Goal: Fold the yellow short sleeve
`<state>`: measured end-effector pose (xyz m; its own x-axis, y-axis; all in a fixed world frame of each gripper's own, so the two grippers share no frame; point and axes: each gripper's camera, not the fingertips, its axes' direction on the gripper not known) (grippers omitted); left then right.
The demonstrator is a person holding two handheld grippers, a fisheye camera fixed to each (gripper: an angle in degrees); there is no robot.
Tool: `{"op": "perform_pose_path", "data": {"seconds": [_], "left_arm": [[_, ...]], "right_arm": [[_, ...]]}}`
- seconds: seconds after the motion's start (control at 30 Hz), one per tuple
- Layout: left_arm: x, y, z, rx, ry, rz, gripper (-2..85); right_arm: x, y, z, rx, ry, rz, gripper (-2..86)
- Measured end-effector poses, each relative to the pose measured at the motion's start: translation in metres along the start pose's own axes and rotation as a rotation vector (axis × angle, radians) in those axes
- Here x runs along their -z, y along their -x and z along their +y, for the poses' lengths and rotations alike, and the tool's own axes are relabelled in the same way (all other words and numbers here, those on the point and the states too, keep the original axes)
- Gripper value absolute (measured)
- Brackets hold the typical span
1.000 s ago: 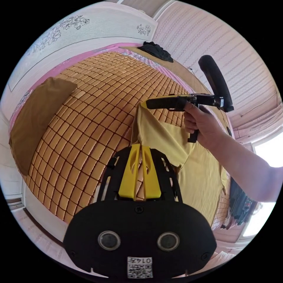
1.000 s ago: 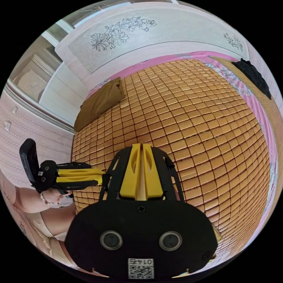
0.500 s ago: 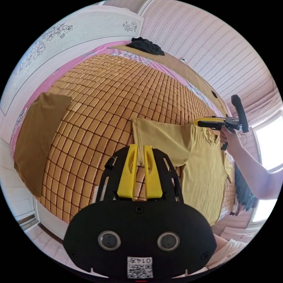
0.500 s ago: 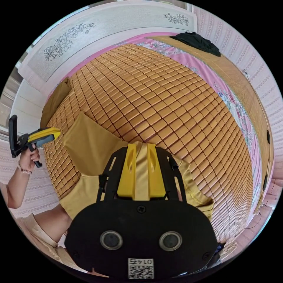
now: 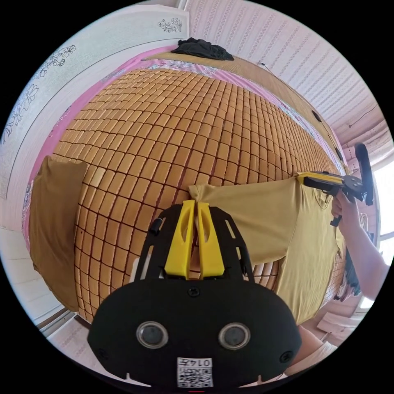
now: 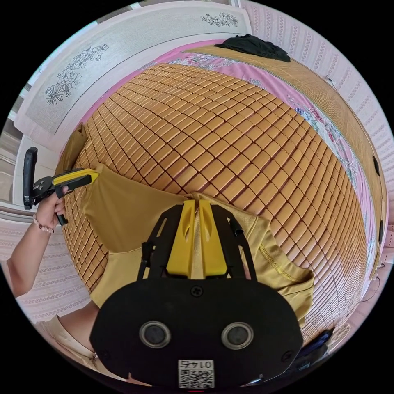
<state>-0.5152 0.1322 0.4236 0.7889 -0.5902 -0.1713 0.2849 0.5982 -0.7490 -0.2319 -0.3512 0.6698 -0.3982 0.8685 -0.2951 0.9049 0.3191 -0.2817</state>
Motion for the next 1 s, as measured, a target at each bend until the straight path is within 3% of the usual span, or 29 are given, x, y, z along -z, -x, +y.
{"op": "perform_pose_path", "data": {"seconds": [0.2,0.4,0.67,0.8,1.0], "left_arm": [[0.018,-0.001,0.013,0.067,-0.041,0.026,2.5],[0.047,-0.034,0.058,-0.032,-0.024,0.023,3.0],[0.027,-0.121,0.086,-0.214,0.083,0.143,3.2],[0.005,-0.188,0.051,-0.37,0.041,0.205,3.2],[-0.043,-0.277,-0.02,-0.484,-0.003,0.164,3.2]], "right_arm": [[0.028,-0.011,0.028,-0.028,-0.067,-0.09,4.3],[0.085,-0.029,0.129,-0.111,-0.186,0.013,4.9],[0.094,-0.083,0.322,-0.464,0.053,0.102,4.9],[0.101,-0.104,0.34,-0.476,0.014,0.157,4.9],[0.098,-0.136,0.272,-0.361,-0.124,0.161,3.1]]}}
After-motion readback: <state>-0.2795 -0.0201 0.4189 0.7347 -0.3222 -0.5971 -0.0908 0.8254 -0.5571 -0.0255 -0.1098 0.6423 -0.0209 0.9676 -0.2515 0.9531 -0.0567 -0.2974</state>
